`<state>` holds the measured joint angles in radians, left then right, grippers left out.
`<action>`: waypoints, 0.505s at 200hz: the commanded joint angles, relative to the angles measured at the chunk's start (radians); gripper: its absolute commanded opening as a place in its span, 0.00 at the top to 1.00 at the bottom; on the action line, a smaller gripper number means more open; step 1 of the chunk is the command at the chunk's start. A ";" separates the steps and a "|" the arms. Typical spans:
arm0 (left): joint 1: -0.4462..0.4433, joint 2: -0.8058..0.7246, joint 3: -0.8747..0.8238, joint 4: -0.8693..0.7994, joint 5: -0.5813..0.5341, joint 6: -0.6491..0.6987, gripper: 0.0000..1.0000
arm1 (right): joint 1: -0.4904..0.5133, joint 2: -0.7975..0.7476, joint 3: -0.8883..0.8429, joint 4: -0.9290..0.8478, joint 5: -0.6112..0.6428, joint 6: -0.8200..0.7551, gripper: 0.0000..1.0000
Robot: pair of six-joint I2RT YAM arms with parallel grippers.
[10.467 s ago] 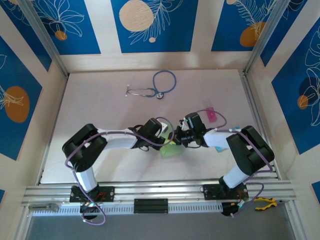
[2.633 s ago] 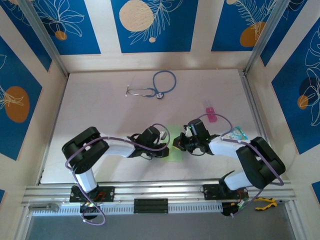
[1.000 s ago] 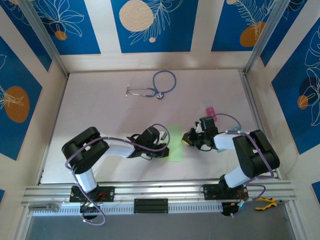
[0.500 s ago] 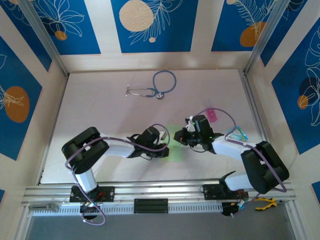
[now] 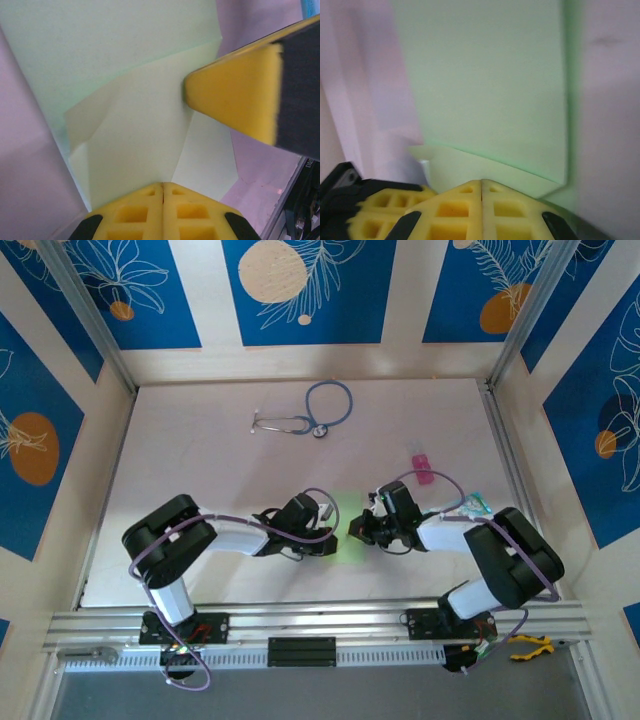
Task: Fold a paper plane with a square sheet of paper (pick it up from the middle)
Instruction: Fold the triangle a second time at the center of the table.
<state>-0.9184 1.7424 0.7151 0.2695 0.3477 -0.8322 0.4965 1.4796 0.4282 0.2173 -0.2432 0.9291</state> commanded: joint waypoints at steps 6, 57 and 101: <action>0.001 -0.014 -0.003 -0.085 0.017 -0.005 1.00 | -0.017 0.034 -0.023 -0.003 0.020 -0.004 1.00; 0.001 -0.035 0.067 -0.066 0.043 -0.035 1.00 | -0.015 0.036 -0.035 -0.001 0.023 0.003 1.00; 0.000 0.057 0.132 -0.069 0.047 -0.054 0.98 | -0.015 0.038 -0.030 -0.004 0.022 0.007 1.00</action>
<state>-0.9184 1.7435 0.8062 0.2237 0.3771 -0.8669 0.4870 1.4906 0.4168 0.2520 -0.2554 0.9333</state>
